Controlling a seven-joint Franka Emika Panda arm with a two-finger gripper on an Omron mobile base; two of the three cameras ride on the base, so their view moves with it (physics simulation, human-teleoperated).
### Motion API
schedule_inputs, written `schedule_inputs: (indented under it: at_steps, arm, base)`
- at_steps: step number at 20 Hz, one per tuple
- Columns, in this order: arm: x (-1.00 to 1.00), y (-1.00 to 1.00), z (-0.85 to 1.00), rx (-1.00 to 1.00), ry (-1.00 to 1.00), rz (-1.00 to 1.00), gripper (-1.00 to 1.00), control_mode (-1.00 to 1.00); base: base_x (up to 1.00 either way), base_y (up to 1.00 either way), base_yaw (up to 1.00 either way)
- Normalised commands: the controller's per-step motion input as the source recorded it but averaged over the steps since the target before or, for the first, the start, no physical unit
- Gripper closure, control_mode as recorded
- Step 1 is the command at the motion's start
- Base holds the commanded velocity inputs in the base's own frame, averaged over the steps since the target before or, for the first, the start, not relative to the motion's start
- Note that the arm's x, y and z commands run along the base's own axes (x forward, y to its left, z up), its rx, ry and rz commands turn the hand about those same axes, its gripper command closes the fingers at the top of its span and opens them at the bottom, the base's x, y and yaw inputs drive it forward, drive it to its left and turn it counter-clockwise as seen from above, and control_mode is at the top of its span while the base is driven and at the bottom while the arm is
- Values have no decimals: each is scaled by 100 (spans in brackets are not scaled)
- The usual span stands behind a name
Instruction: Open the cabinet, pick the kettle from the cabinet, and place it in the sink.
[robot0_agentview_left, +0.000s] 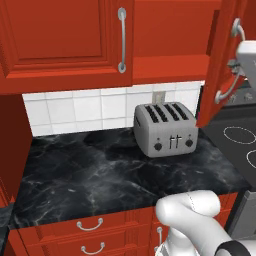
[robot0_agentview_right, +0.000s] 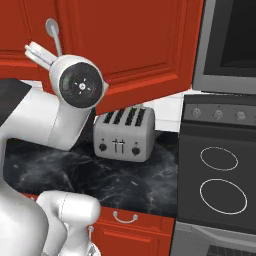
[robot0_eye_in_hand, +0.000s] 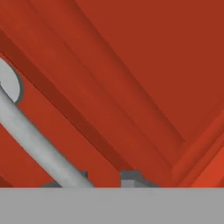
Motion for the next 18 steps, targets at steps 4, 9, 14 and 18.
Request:
schedule_inputs:
  at_steps: [4,9,14,18]
  arm:
    - [-33,-57,0,16,0,3,100,-100]
    - [-25,-55,-1,14,0,4,100,-100]
    - [-12,-42,-14,6,4,5,100,-100]
    - [0,-23,-28,0,13,4,-100,-100]
  base:
    - [0,0,0]
    - [0,0,0]
    - [0,0,0]
    - [0,0,0]
